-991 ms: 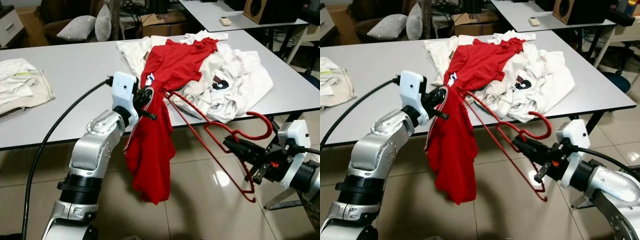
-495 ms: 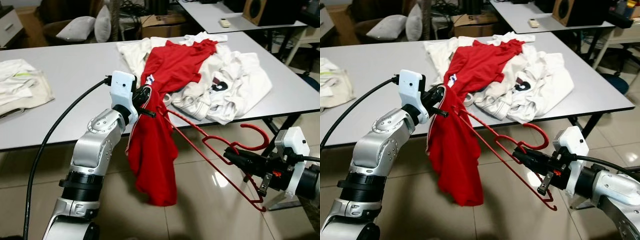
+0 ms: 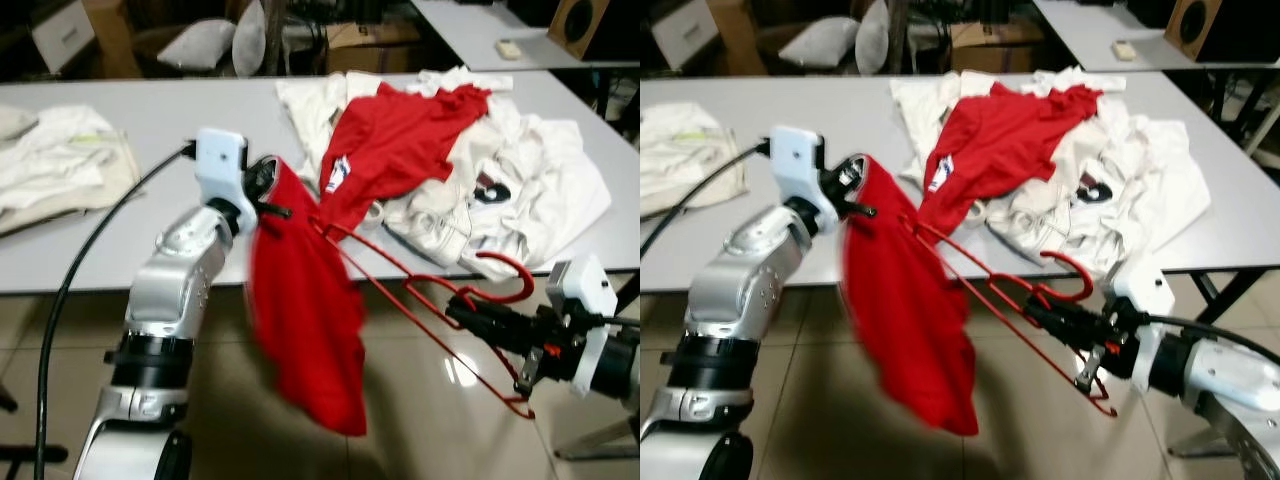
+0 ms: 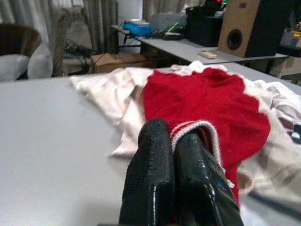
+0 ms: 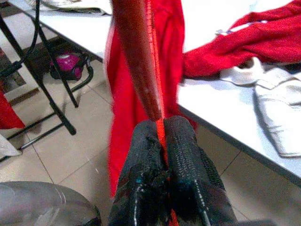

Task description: Hang hanger

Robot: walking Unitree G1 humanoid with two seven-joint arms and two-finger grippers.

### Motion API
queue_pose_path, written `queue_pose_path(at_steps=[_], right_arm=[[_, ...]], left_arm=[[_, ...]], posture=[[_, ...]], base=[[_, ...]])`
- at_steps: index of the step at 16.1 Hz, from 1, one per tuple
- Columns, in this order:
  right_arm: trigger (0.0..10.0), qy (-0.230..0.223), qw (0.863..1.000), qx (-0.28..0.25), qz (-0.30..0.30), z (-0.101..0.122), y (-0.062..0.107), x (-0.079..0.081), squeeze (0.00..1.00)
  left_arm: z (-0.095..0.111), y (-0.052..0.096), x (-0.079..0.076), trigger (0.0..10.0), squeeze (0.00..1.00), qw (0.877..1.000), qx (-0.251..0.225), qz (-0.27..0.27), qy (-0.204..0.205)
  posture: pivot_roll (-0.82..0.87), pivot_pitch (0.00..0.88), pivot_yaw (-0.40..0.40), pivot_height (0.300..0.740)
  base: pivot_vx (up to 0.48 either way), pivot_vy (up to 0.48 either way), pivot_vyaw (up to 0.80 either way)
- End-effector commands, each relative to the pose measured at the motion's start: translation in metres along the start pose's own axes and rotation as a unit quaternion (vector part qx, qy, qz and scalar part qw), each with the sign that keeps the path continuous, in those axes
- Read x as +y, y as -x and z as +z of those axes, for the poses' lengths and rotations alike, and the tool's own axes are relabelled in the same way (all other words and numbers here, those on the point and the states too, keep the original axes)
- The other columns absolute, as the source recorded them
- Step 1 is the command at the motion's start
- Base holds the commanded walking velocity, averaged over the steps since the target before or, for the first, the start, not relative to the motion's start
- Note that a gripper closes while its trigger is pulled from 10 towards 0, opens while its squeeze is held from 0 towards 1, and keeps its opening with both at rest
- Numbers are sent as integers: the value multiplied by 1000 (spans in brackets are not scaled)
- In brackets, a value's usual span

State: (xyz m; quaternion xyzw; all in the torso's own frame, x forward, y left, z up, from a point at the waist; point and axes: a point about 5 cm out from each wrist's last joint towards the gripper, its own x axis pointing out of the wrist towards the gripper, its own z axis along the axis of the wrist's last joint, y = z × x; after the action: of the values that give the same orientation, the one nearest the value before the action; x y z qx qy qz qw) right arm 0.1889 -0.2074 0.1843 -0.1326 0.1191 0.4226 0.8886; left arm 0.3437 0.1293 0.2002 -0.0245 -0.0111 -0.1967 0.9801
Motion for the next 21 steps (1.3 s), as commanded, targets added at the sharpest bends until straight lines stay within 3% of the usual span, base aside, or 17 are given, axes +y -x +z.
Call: queue_pose_path(at_steps=[1,8,14,16,19,21], right_arm=[[10000,-4,1000,6,-2,-1,4,-1,0],[10000,-13,999,8,30,0,8,10,0],[10000,-26,997,18,65,1,15,16,0],[10000,-29,997,15,75,4,19,17,0],[10000,-23,997,8,76,11,27,12,0],[10000,-20,997,6,80,13,28,11,0]], left_arm=[[12,-5,-9,10000,0,999,-25,-17,-9],[18,-14,-26,10000,0,996,-36,-76,-6],[27,-25,-31,10000,0,994,-44,-100,-17],[27,-31,-27,10000,0,995,-37,-88,-30],[25,-46,-2,10000,0,997,-16,-45,-53],[27,-50,4,10000,0,997,-9,-42,-65]], posture=[[-96,0,71,740],[-106,0,81,740],[-106,0,78,740],[-107,0,76,740],[-107,0,68,740],[-108,0,68,740]], base=[[371,0,0],[372,0,0],[369,0,0],[171,0,0],[0,0,0],[0,0,0]])
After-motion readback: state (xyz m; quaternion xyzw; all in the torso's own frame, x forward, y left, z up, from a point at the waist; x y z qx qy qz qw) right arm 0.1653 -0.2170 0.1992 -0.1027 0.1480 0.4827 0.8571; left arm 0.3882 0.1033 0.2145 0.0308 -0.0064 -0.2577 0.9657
